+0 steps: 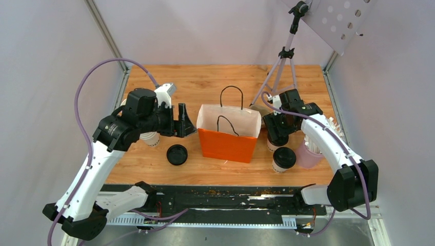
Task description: Pack the takeout coffee
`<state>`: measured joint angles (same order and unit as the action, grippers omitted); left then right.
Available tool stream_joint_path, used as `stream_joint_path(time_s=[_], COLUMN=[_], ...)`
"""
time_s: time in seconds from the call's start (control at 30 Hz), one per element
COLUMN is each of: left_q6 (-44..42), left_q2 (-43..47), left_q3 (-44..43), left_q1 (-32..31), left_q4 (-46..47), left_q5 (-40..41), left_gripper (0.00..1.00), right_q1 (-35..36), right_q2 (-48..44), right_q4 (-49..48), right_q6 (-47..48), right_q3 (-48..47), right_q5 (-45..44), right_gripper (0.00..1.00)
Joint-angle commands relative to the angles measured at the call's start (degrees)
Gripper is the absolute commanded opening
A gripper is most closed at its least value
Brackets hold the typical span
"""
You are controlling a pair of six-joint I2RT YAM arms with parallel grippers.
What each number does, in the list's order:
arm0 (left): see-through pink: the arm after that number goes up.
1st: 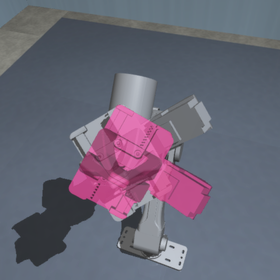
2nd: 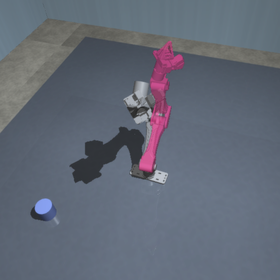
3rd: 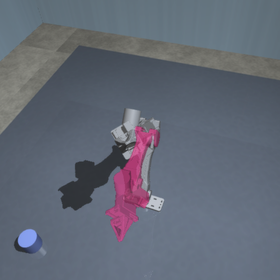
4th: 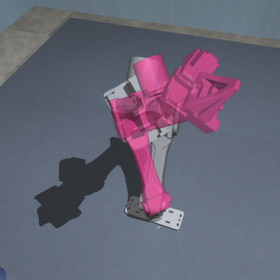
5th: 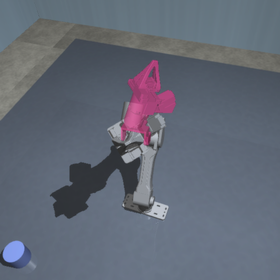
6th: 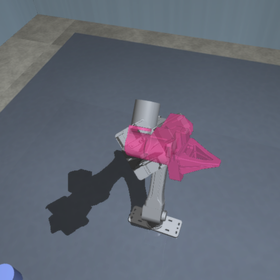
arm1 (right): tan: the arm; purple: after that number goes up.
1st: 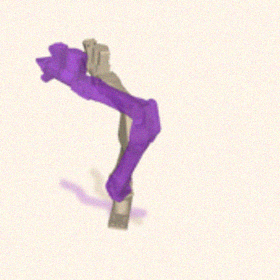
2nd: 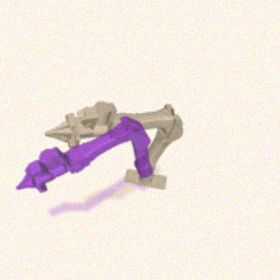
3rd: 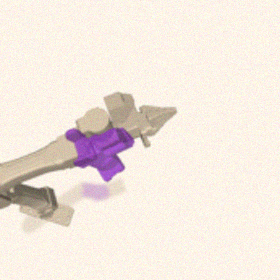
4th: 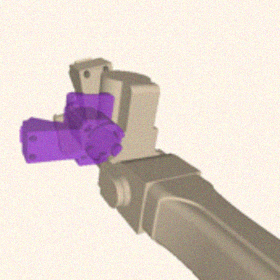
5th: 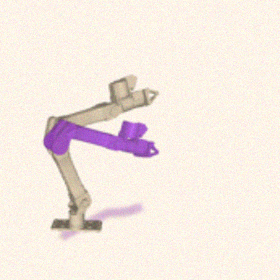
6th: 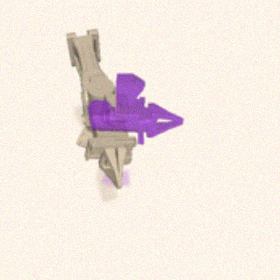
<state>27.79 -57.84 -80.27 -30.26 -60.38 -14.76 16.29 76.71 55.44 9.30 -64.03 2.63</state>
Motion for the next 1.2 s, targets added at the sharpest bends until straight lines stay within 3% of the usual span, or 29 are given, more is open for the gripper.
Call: stream_joint_path(time_s=[0.0,0.27,0.87,1.17], left_q6=[-0.21,1.40,0.64,-1.96], left_q2=[-0.21,-1.98,-9.69,-12.46], left_q3=[-0.08,0.00,-2.63,-3.93], left_q1=[0.20,0.20,0.20,0.20], left_q4=[1.73,2.74,5.33,7.09], left_q5=[0.06,-1.80,3.60,4.88], left_gripper=[0.91,0.89,0.81,0.73], right_q1=[-0.30,-0.30,3.28,5.00], right_q2=[-2.73,-5.74,-8.40,-9.94], right_q4=[2.36,8.71,23.62,20.89], right_q6=[-1.82,-4.43,-13.62,-18.30], right_q3=[-2.91,-11.57,-46.02,-50.51], right_q5=[-1.50,-2.30,0.40,9.17], right_gripper=[0.74,0.72,0.69,0.68])
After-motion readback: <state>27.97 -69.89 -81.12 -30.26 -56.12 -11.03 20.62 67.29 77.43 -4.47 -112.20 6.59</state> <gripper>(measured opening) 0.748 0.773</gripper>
